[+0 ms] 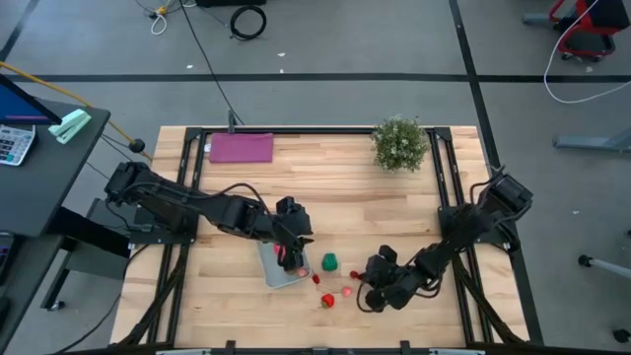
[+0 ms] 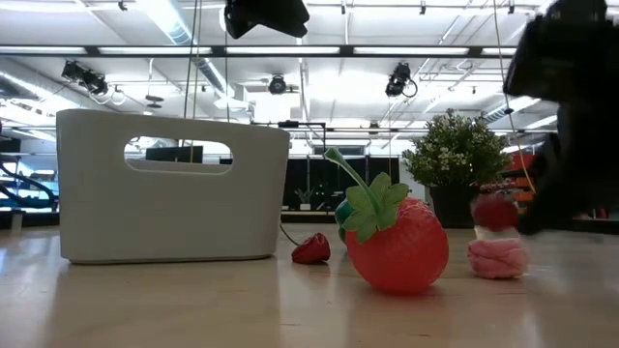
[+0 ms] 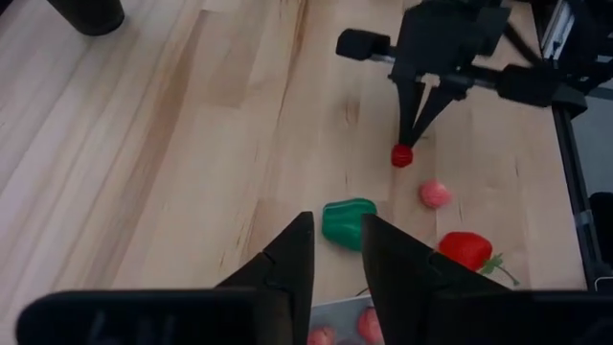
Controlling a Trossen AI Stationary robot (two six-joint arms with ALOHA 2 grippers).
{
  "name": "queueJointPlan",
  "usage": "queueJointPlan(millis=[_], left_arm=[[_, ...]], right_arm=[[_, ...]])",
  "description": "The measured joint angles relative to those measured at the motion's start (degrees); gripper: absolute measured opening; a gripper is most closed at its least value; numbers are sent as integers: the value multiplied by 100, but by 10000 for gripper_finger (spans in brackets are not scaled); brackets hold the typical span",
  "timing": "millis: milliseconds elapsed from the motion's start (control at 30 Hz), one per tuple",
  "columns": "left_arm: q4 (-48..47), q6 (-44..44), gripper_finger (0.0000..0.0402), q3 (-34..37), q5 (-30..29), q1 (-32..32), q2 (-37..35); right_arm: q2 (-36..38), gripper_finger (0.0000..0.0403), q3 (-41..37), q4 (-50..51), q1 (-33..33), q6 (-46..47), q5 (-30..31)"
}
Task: Pick and placing Produce into tupperware
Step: Put the red cherry into the gray bin
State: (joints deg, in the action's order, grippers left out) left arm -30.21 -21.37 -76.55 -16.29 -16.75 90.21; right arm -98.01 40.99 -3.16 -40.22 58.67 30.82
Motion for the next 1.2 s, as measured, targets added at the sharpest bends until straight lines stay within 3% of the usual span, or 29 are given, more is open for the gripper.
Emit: queueJointPlan(millis=[200,333,567,800,1033,1200], left_arm=[[-8,52,84,0,1,0,0],[-8,241,74,0,0,0,-9],[-39,315,53,0,-81,20,-348],[-247,655,29,0,-611,20,-976],[-580,470,13,2,-683,-38,-1284],[-999,136,14,0,-678,-122,-1285]], right_arm=[[550,5,0,-133,184,-817,426],[878,4,0,-774,599,-1657,472],[598,2,239,-2407,1528,-3079,-815],[-693,2,1903,-1758,2021,-3752,-1641],[-1918,5,3876,-22,2225,-4117,-1728],[-2414,16,4625,831,2313,-4208,-1726]])
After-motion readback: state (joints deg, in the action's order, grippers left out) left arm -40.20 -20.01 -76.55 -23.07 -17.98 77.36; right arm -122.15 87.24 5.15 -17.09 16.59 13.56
